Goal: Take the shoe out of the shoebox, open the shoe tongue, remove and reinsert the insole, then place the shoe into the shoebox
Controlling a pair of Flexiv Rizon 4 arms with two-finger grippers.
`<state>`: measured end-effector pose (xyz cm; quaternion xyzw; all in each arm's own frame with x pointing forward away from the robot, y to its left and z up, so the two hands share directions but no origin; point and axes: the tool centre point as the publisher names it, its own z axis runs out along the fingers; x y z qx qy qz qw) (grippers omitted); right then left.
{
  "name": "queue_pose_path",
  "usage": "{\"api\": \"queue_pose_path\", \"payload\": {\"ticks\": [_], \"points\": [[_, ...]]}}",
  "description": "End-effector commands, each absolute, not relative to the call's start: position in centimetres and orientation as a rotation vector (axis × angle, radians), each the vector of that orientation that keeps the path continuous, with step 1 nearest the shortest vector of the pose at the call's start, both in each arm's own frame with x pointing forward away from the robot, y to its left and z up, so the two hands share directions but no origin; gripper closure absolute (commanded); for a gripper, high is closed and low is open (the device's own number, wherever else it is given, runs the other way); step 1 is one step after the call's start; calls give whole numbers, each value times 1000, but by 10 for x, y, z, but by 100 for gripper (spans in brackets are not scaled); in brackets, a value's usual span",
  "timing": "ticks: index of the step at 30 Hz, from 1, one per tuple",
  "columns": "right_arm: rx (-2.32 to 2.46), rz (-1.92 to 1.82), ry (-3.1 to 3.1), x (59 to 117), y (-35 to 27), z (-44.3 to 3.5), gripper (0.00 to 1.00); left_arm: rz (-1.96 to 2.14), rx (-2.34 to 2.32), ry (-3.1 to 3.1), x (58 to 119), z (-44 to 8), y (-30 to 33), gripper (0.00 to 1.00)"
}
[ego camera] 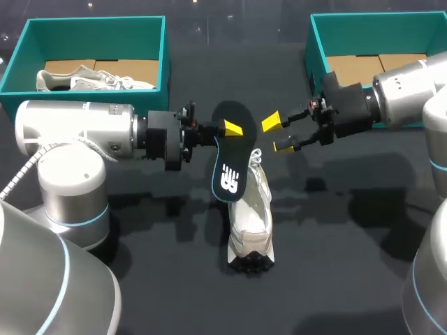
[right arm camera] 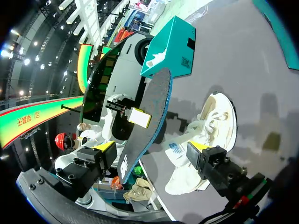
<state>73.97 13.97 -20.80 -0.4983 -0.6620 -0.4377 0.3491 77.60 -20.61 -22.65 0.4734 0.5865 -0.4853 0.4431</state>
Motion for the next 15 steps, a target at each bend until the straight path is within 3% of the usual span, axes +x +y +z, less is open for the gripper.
{"api": "queue_pose_path", "payload": {"ticks": [1,5,12,15], "points": [[-1349,-1103,-1761,734,139,-200,0,-1203,1178,1455,774,-225,-201,100],[-1349,-1103,-1761,734,139,-200,0,-1233,1200,1453,769,-226,-200,100],[-1187,-1064,-2391,707,128,-175,0,-1316,1197,1465,743,-212,-185,100],[-1185,-919,-2502,697,122,-181,0,-1117,1290,1380,731,-200,-167,100]]}}
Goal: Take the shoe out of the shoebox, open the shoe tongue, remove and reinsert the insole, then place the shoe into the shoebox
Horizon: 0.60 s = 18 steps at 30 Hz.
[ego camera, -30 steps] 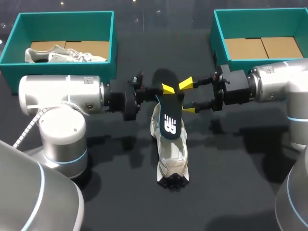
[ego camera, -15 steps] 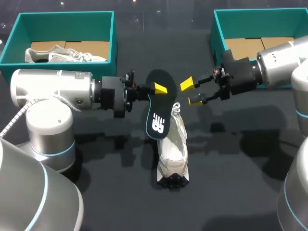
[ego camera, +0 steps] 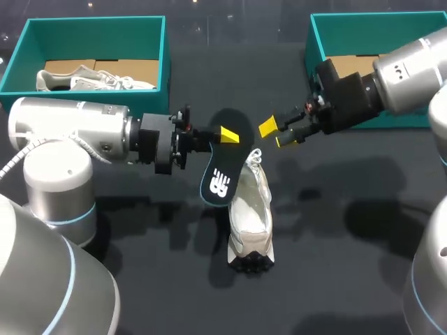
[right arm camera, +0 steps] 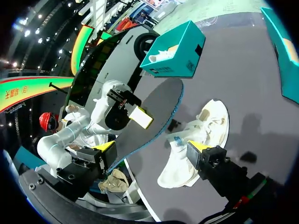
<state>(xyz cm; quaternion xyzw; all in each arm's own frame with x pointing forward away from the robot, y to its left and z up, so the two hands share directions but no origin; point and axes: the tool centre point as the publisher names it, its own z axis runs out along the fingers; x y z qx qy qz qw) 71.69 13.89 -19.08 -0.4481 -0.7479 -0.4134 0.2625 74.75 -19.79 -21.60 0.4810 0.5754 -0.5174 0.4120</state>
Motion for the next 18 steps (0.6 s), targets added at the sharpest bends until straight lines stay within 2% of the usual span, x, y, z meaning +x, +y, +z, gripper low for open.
{"api": "queue_pose_path", "payload": {"ticks": [1,12,18], "points": [[-1185,-919,-2502,697,122,-181,0,-1117,1290,1380,731,-200,-167,100],[-1185,-919,-2502,697,122,-181,0,-1136,1282,1393,726,-202,-171,100],[-915,-904,-2768,663,104,-203,0,-1369,1270,1482,699,-203,-171,100]]}}
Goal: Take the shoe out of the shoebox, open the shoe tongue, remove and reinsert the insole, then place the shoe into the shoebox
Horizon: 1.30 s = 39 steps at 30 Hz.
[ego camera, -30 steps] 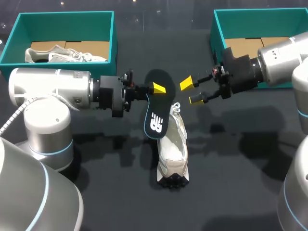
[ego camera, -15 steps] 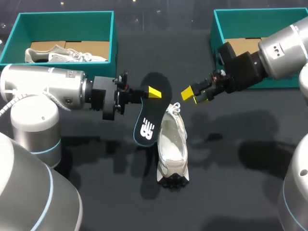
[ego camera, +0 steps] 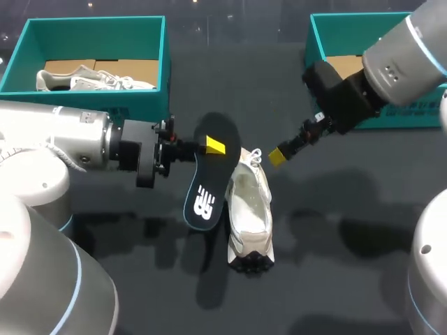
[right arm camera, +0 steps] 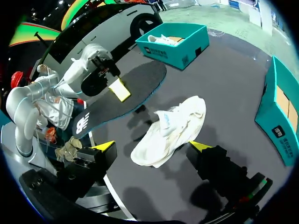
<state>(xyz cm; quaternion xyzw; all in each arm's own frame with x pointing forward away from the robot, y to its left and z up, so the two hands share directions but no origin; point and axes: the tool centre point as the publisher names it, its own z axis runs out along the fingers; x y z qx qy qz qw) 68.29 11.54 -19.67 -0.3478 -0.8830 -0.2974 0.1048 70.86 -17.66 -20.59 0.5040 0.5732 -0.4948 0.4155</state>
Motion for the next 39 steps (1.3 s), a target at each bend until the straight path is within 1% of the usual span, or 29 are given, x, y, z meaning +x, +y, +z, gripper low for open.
{"api": "queue_pose_path", "payload": {"ticks": [1,4,15,17,21,23,27,30,39], "points": [[-885,-906,-2797,659,102,-208,0,-1445,1272,1509,697,-202,-170,100],[-782,-884,-2888,647,94,-222,0,-1503,1325,1570,693,-200,-170,100],[-782,-884,-2888,647,94,-222,0,-1503,1325,1570,693,-200,-170,100],[-782,-884,-2888,647,94,-222,0,-1578,1317,1571,680,-201,-176,100],[-549,-777,-2956,645,95,-231,0,-1778,1316,1591,659,-197,-179,100],[-371,-807,-2964,641,94,-234,0,-1892,1306,1599,649,-195,-178,100],[-225,-734,-3008,638,95,-240,0,-2106,1278,1614,635,-191,-178,100],[-56,-704,-3036,634,95,-248,0,-2104,1303,1607,633,-190,-179,100],[-56,-704,-3036,634,95,-248,0,-2104,1303,1607,633,-190,-179,100]]}}
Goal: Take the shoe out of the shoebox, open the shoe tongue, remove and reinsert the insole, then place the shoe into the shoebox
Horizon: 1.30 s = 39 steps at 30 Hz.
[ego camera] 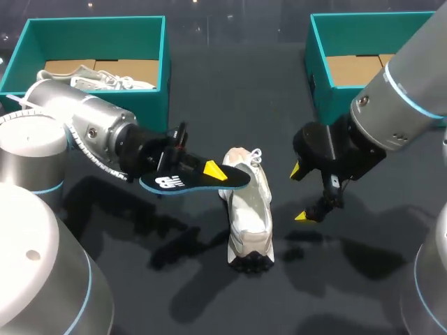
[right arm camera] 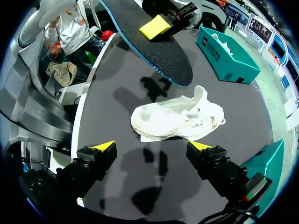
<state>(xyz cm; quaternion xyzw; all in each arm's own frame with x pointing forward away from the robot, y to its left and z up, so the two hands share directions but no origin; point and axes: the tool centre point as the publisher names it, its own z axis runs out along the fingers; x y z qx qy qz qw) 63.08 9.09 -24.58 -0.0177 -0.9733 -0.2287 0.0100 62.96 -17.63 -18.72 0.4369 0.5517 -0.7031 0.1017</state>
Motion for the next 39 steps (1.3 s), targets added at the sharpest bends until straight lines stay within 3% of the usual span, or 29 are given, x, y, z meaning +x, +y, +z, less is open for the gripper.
{"api": "queue_pose_path", "payload": {"ticks": [1,22,39], "points": [[-56,-704,-3036,634,95,-248,0,-2104,1303,1607,633,-190,-179,100],[185,-777,-3027,622,101,-303,0,-2359,1035,1661,593,-210,-173,100],[178,-745,-3034,621,104,-309,0,-2341,948,1654,590,-209,-173,100]]}}
